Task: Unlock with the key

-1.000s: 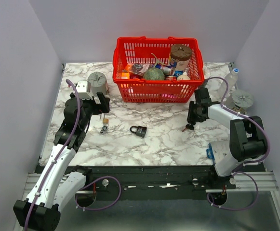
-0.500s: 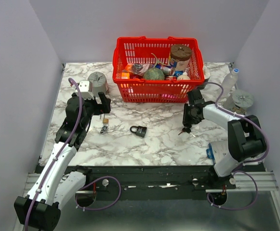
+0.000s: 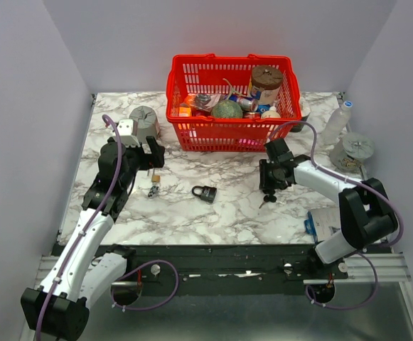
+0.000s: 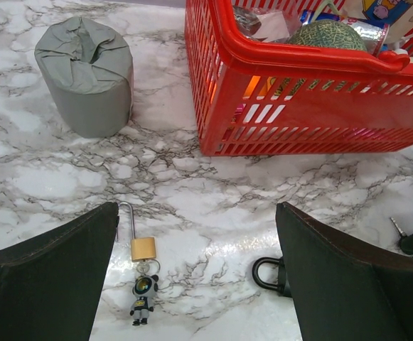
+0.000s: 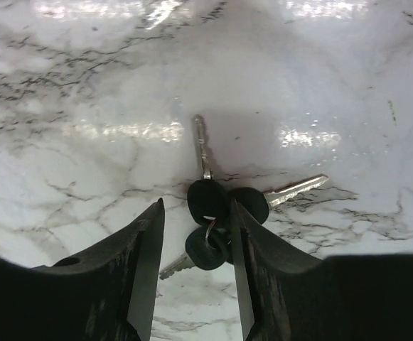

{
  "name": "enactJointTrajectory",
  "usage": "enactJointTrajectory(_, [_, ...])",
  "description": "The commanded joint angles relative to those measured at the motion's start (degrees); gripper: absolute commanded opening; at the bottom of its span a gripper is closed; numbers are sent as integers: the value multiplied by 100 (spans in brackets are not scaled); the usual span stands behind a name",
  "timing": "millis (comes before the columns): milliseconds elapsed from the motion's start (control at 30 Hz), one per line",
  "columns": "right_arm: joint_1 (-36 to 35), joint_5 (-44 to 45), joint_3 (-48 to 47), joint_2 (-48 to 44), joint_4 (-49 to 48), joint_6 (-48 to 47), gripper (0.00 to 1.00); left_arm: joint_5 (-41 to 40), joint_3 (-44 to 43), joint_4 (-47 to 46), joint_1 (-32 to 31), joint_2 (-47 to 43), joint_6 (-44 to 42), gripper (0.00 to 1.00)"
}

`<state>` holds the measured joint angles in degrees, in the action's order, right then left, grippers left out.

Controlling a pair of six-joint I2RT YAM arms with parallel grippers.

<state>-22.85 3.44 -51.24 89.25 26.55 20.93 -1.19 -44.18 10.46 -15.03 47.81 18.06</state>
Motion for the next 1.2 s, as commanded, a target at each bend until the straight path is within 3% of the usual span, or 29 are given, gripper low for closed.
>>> enactJointTrajectory(0, [-141,446,-61,-189,210,-159,52,110,-64,35,-35,26,48,99])
enactJointTrajectory(367, [-720,1360,-158,110,466,-748,55,110,-64,44,-44,88,66,99])
enactJointTrajectory(700, [-853,1264,-351,364,404,-1126,57,110,-90,62,-44,167,66,99])
enactJointTrajectory(1167, [-853,1045,-685,909,834,-1425,51,277,-99,70,-70,176,74,99])
